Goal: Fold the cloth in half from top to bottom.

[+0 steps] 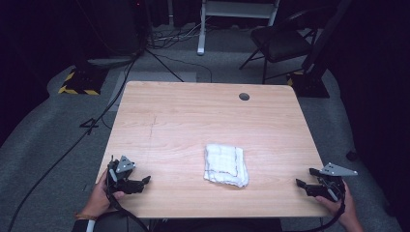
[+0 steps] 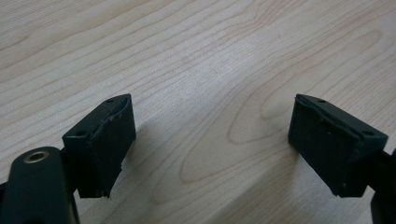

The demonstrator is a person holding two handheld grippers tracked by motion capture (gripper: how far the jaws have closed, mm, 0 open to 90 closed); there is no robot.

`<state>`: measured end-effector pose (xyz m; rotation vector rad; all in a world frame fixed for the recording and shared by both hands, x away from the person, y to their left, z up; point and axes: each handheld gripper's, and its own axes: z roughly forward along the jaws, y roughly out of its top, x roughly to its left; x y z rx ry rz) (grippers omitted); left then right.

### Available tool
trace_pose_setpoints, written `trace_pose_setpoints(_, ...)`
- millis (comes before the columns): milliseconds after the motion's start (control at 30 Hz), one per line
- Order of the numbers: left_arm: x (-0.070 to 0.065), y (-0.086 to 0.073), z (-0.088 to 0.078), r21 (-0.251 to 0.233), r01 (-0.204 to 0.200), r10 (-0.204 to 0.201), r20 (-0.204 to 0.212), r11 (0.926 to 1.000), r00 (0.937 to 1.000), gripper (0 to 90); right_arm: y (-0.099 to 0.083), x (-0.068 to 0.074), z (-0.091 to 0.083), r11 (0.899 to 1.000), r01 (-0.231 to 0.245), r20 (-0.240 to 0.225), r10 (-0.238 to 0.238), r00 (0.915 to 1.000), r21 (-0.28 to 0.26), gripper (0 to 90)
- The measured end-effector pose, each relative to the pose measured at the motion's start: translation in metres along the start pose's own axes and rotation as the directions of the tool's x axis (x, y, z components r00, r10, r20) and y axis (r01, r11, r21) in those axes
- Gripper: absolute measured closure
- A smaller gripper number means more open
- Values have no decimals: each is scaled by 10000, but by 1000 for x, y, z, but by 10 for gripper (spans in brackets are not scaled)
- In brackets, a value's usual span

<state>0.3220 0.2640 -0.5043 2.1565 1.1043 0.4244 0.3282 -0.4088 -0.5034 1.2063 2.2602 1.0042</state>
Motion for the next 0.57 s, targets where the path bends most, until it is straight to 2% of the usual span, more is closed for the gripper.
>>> trace_pose_setpoints(567,0,1,1,-6,12,-12,-22,10000,10000,152,0,0,0,10000,15,-10,-15,10000,15,215)
